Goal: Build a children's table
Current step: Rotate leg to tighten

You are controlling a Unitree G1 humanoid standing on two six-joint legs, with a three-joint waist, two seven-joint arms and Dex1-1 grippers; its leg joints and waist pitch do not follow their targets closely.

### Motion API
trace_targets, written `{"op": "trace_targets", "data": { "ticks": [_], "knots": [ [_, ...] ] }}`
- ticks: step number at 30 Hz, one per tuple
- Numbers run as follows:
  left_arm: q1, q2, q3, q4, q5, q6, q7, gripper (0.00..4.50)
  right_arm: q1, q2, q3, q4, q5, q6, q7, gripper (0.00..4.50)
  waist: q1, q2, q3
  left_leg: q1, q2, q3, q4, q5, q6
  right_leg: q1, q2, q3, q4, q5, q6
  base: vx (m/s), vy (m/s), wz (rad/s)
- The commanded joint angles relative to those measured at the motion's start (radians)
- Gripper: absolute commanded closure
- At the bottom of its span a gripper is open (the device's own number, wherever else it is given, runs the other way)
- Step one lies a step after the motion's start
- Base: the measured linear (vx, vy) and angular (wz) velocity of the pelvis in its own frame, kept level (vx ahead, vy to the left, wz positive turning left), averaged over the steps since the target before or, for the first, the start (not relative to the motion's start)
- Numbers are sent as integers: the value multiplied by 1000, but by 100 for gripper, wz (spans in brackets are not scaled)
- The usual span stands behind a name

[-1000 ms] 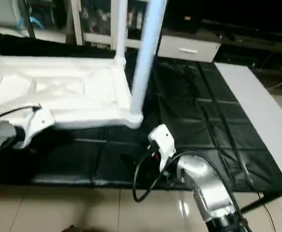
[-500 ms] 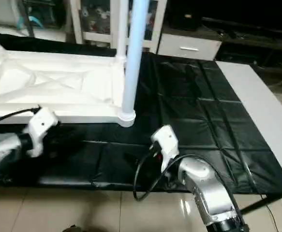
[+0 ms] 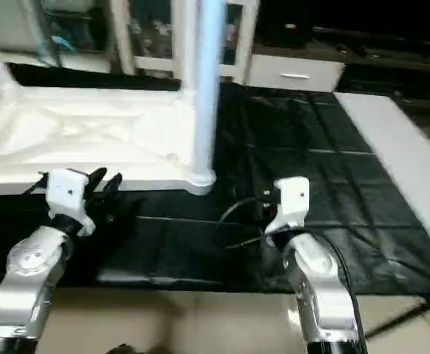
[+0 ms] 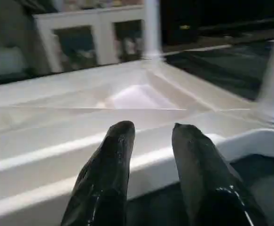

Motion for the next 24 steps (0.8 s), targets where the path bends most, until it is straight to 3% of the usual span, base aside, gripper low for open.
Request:
{"op": "trace_targets", "data": {
  "ticks": [1, 2, 3, 4, 5, 6, 7, 8, 9, 10, 11, 12, 13, 14, 15, 16, 17, 18, 19, 20, 21, 22, 23, 24],
  "knots": [
    [-11, -17, 14, 35, 19, -41, 51, 288, -7, 23, 29, 12, -26, -29, -33, 0, -22, 7, -58, 44, 13, 17, -101, -113, 248, 11, -17, 26, -95, -422, -170, -5, 198, 8],
    [-9, -18, 12, 41, 21, -49, 55, 288, -9, 29, 33, 19, -29, -32, -37, 0, -46, 17, -63, 65, 4, 21, -111, -95, 334, 2, 22, -1, -70, -329, -168, -9, 197, 12],
    [-6, -19, 8, 47, 24, -57, 63, 288, -11, 36, 37, 25, -32, -34, -42, 0, -58, 21, -62, 76, 3, 23, -114, -92, 366, -12, 37, -14, -59, -300, -162, -21, 211, 12],
    [-4, -19, 2, 49, 29, -61, 67, 288, -11, 38, 42, 27, -37, -35, -42, 0, -81, 35, -53, 70, -3, 33, -143, -133, 383, -19, 68, -53, -24, -263, -146, -21, 211, 12],
    [-1, -21, -5, 44, 32, -58, 70, 288, -11, 39, 43, 26, -38, -32, -41, 0, -97, 34, -49, 64, 2, 39, -162, -172, 375, -15, 72, -78, 10, -204, -123, -37, 187, 12],
    [1, -22, -10, 38, 35, -56, 72, 288, -11, 39, 44, 25, -37, -30, -40, 0, -103, 26, -48, 63, 5, 39, -165, -188, 371, -12, 62, -81, 11, -179, -109, -51, 143, 7],
    [8, -21, -18, 26, 40, -56, 71, 288, -14, 37, 42, 26, -35, -28, -37, 0, -104, 3, -45, 49, 6, 55, -158, -262, 329, -3, 3, -61, -41, -192, -89, -51, 143, 7],
    [11, -21, -21, 23, 44, -60, 72, 288, -17, 34, 41, 29, -36, -29, -35, 0, -74, -31, -49, 45, -1, 52, -58, -379, 239, 10, -149, 54, -141, -352, -82, -43, 163, 15],
    [11, -21, -21, 23, 44, -60, 72, 288, -17, 34, 41, 29, -36, -29, -35, 0, -54, -28, -53, -11, 52, -41, 64, -331, 155, 64, -326, 162, -198, -589, -112, -39, 264, -9],
    [16, -18, -16, 20, 71, -78, 101, 288, -25, 22, 48, 44, -58, -48, -32, 0, -60, -29, -47, -43, 61, -79, 84, -293, 119, 82, -344, 156, -203, -676, -132, -39, 264, -9],
    [16, -18, -16, 20, 71, -78, 101, 288, -25, 22, 48, 44, -58, -48, -32, 0, -82, -12, -31, -34, 36, -104, -14, -267, 74, 66, -209, 48, -177, -737, -136, -35, 358, -35],
    [16, -18, -16, 20, 71, -78, 101, 288, -25, 22, 48, 44, -58, -48, -32, 0, -97, 14, -27, -8, 21, -94, -90, -384, 61, 35, -77, -24, -126, -699, -125, -57, 306, -8],
    [15, -12, -6, 13, 97, -96, 135, 288, -39, 11, 53, 65, -76, -60, -37, 0, -139, 18, -24, -40, -38, -121, -192, -541, 76, 51, 63, -126, 2, -429, -82, -57, 306, -8],
    [9, -3, -8, 11, 112, -83, 144, 288, -52, -2, 66, 79, -91, -76, -33, 0, -153, 58, -60, 69, -62, -183, -131, -281, 64, 6, 98, -103, 78, -159, -100, -59, 205, 29],
    [5, -2, -9, 10, 117, -78, 149, 288, -58, -4, 69, 85, -91, -78, -29, 0, -148, 67, -48, 62, -44, -218, -121, -174, 52, 1, 84, -83, 92, -118, -93, -51, 161, 30],
    [2, -3, -9, 9, 118, -76, 152, 288, -64, -5, 69, 90, -87, -77, -26, 0, -142, 65, -44, 52, -31, -260, -118, -82, 13, 19, 73, -68, 78, -93, -88, -51, 161, 30],
    [0, -8, -8, 5, 112, -66, 152, 288, -70, -4, 69, 97, -82, -76, -21, 0, -148, 53, -45, 63, -6, -375, -169, -31, -192, 48, 61, -32, 58, -148, -105, -85, 95, 19],
    [3, -9, -9, -7, 112, -54, 152, 288, -78, -5, 69, 105, -81, -76, -18, 0, -148, 33, -43, 74, 3, -433, -206, -225, -225, 61, 69, -6, 69, -241, -141, 0, 0, 0],
    [4, -5, -13, -13, 121, -50, 156, 288, -81, -5, 68, 108, -81, -76, -17, 0, -151, 19, -47, 71, -24, -471, -242, -401, -198, 77, 79, 11, 74, -295, -207, -86, 36, 37],
    [7, 1, -19, -19, 134, -49, 157, 288, -82, -1, 62, 111, -75, -76, -17, 0, -144, 10, -54, 77, -47, -476, -244, -457, -185, 79, 89, 19, 68, -308, -232, -85, 12, 55],
    [9, 0, -20, -25, 127, -50, 152, 288, -85, 5, 55, 117, -70, -80, -20, 0, -141, -7, -66, 65, -115, -461, -245, -465, -152, 97, 79, 39, 30, -301, -297, -131, -16, 84],
    [12, 0, -20, -29, 121, -51, 148, 288, -87, 10, 49, 121, -67, -83, -23, 0, -138, -16, -70, 39, -152, -430, -225, -424, -132, 118, 45, 57, -5, -274, -347, -91, -24, 60],
    [0, 7, -14, -23, 138, -39, 169, 288, -87, 27, 23, 136, -46, -74, -35, 0, -123, -18, -89, 2, -122, -312, -106, -318, -110, 170, -74, 107, -106, -162, -493, -109, -87, 42],
    [0, 7, -14, -23, 138, -38, 169, 288, -87, 27, 23, 136, -46, -73, -35, 0, -109, -24, -69, -23, -122, -230, -17, -242, -67, 166, -124, 108, -144, -81, -551, -107, -94, 3]
  ]
}}
